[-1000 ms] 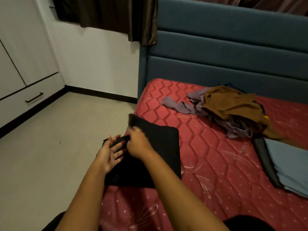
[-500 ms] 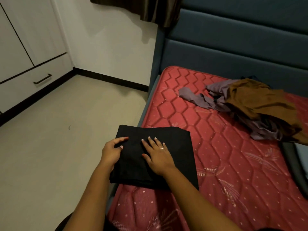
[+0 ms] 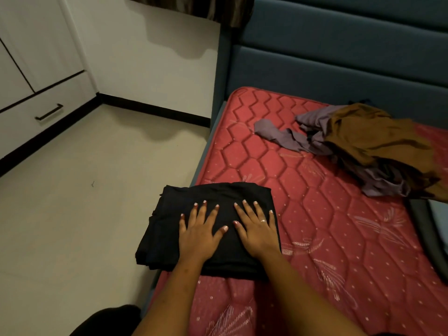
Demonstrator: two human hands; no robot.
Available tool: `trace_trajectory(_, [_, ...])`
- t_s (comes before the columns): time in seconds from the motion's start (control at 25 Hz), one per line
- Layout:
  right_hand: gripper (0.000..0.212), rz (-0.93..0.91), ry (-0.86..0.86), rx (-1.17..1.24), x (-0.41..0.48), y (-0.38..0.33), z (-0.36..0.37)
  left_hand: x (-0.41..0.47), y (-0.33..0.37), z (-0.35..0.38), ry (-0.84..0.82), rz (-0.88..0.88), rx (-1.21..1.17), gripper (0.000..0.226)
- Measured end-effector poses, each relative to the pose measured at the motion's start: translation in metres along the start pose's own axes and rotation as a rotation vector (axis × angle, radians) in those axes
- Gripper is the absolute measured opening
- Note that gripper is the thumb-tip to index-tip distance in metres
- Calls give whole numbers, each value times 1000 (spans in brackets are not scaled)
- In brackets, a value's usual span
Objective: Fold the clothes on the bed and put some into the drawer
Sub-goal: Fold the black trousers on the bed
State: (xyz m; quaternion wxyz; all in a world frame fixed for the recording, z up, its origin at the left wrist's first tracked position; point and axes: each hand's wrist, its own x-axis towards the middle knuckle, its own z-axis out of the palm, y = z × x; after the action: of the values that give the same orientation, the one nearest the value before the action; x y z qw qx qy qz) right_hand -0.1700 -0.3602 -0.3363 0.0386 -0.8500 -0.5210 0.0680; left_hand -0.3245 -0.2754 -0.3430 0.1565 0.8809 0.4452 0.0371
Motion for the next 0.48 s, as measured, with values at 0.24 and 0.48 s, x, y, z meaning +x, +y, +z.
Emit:
trace_trajectory(0.24, [75,338,-115,157,-6,34,-14,1,11,-6,-121,-63,50,73])
trace_trajectory(0.48, [55,665,-80,977,-14,9,-53,-25,38,-17,-337,-95,3,69])
